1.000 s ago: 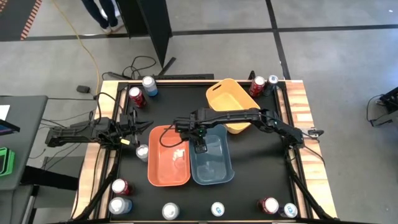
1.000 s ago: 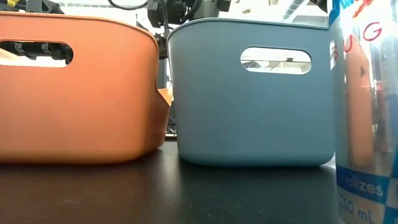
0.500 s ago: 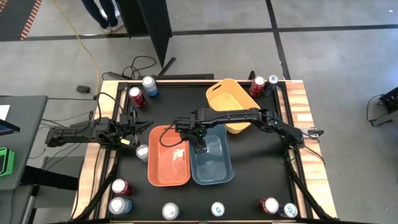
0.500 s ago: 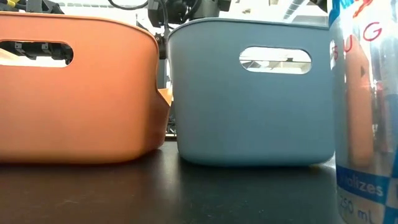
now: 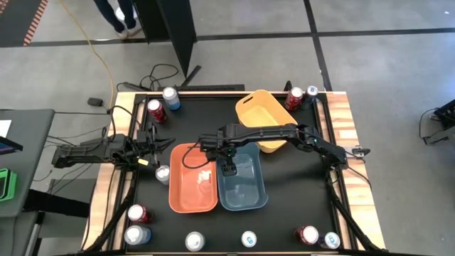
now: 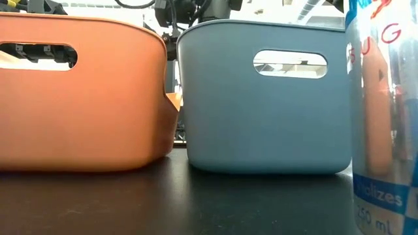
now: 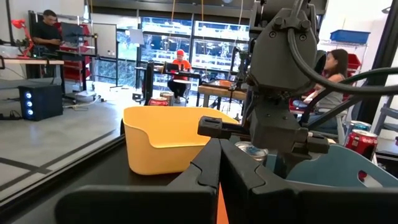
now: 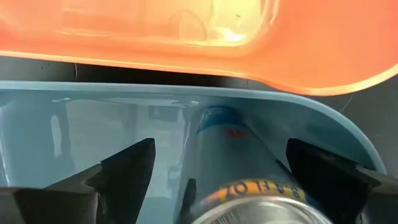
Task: Sort soda cans
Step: Put the top right red soda can into the yellow bin
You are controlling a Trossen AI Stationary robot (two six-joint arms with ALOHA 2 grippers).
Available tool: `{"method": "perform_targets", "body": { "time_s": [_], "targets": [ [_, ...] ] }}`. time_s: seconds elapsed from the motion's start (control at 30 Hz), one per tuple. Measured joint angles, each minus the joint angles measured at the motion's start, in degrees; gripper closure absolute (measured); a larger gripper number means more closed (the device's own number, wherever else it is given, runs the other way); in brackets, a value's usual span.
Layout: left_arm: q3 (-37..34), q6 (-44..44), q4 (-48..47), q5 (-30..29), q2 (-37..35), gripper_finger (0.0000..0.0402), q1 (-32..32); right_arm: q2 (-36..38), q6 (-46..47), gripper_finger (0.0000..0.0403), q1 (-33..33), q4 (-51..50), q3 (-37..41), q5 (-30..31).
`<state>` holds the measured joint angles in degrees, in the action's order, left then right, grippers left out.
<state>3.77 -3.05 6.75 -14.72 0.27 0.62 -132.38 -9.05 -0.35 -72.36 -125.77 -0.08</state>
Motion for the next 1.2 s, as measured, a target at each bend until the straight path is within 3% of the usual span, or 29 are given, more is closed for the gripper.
{"method": "perform_targets", "body": {
  "time_s": [0.6, 0.93, 1.2],
  "targets": [
    [0.0, 0.0, 0.0, 0.0, -0.02, 0.0401, -0.02, 0.15, -0.62, 0.0021, 0.03, -6.34, -9.36, 0.15],
    [0.0, -0.12, -0.01, 0.19, -0.02, 0.0401, -0.01, 4.92, -0.39, 0.0021, 0.69, -6.06, -8.94, 0.56],
    [0.0, -0.63, -0.02, 1.11, 0.0, 0.0401, -0.02, 11.62, 2.25, 0.0021, 1.67, -7.33, -8.92, 5.44]
  ]
}}
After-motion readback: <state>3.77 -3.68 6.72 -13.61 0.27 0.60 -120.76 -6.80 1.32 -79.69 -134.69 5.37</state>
